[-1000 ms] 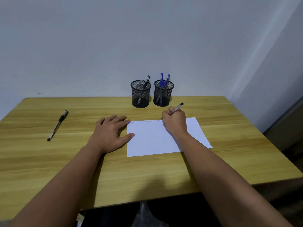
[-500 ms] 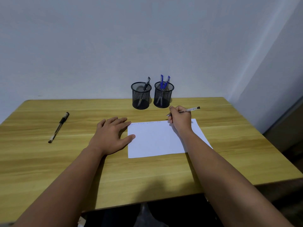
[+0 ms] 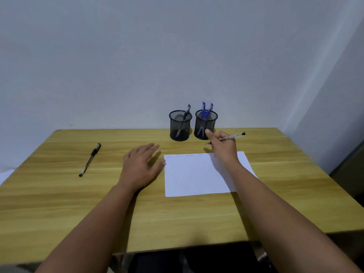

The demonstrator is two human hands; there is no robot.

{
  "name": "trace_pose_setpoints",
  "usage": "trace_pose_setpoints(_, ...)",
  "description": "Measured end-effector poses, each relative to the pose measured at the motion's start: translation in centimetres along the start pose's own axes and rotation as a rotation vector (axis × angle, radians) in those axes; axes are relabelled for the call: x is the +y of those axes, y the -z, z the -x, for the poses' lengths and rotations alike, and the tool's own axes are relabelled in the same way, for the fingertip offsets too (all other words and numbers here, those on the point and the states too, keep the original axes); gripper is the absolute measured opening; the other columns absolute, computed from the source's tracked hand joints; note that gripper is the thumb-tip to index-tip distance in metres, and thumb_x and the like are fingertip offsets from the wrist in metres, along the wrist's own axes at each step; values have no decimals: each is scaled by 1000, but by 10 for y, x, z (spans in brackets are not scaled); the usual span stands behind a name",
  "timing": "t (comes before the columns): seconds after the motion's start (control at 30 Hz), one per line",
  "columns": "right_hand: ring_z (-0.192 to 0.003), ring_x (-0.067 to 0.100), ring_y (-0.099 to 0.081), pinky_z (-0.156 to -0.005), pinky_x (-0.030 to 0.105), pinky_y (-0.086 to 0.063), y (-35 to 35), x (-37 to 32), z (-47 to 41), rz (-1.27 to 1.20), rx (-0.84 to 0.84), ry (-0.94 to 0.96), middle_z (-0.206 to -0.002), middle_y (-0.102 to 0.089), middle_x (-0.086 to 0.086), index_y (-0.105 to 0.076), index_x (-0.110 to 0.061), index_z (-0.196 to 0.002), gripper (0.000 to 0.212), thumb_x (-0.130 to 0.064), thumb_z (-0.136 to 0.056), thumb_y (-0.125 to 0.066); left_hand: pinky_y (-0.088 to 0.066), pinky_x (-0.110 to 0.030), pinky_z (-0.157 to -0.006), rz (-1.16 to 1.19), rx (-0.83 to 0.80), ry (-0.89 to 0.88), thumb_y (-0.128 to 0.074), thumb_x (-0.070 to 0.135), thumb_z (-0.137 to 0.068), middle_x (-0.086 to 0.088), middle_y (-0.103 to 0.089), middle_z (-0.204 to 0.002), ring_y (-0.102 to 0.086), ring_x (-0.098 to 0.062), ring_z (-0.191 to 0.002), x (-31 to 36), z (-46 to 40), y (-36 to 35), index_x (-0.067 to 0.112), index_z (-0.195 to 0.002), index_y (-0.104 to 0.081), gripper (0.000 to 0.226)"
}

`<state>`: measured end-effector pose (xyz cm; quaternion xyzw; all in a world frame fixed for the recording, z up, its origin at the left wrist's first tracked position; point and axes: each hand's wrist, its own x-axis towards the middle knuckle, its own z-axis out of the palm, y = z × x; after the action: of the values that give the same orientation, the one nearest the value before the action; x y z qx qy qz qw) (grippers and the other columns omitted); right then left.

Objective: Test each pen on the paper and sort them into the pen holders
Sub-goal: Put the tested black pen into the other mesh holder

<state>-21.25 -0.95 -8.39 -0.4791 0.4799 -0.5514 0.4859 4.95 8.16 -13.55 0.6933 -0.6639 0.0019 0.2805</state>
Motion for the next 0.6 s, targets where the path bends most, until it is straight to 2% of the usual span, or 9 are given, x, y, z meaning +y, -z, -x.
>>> trace_pose_setpoints(0.03, -43, 2, -44, -55, 17, -47, 0, -4, 3, 8, -3, -1, -47, -44, -6, -49, -12, -69, 43, -24, -98, -78, -36, -49, -106, -31, 45, 37, -49, 62, -89, 7, -56, -145, -46, -23, -134, -1, 0, 4, 34, -141, -57, 59)
trace_pose_setpoints(0.1, -41, 1, -48, -44, 15, -41, 0, -11, 10, 16, -43, -32, -53, -57, -3, -60, -8, -76, 33, -26, -100, -75, -40, -50, -98, -111, 52, 115, -49, 53, -91, 1, -61, -135, -51, -28, -125, -6, -1, 13, 27, -133, -65, 52)
trace_pose_setpoints(0.17, -51, 7, -60, -46, 20, -50, -1, -17, 15, 30, -113, -96, -73, -71, 6, -74, -8, -90, 29, -32, -104, -68, -41, -49, -95, -165, -1, 185, -56, 46, -94, -1, -61, -130, -52, -28, -121, -10, 0, 20, 27, -125, -70, 38)
trace_pose_setpoints(0.2, -56, 12, -64, -48, 23, -54, -2, -18, 16, 13, -145, -125, -81, -75, 10, -77, -9, -95, 27, -30, -107, -64, -41, -48, -94, -182, -27, 198, -58, 45, -95, 0, -62, -127, -52, -27, -119, -12, 0, 22, 29, -120, -72, 33)
trace_pose_setpoints(0.27, -59, 18, -66, -50, 26, -57, -6, -15, 21, -7, -167, -132, -88, -77, 16, -76, -8, -100, 18, -19, -106, -62, -42, -45, -91, -197, -49, 190, -59, 44, -97, 4, -62, -123, -54, -24, -116, -12, 0, 25, 33, -117, -74, 28)
trace_pose_setpoints(0.33, -58, 18, -64, -52, 27, -55, -8, -10, 25, 16, -159, -97, -85, -75, 17, -72, -4, -101, 11, -14, -103, -68, -44, -43, -87, -168, -30, 177, -59, 42, -98, 5, -64, -117, -56, -22, -111, -12, 0, 25, 34, -114, -75, 24)
trace_pose_setpoints(0.43, -54, 12, -62, -49, 26, -51, -13, -4, 30, 20, -154, -114, -78, -75, 10, -75, 2, -102, 19, -17, -102, -71, -48, -40, -81, -84, -7, 156, -63, 36, -96, 7, -68, -108, -63, -21, -103, -10, 0, 25, 31, -108, -75, 17)
trace_pose_setpoints(0.6, -60, 13, -70, -51, 25, -55, -16, -3, 33, 35, -294, -138, -92, -82, 17, -76, 3, -104, 15, -11, -98, -75, -54, -37, -82, 116, -17, 163, -66, 31, -94, 13, -73, -95, -68, -14, -92, -1, -1, 31, 32, -103, -74, 12)
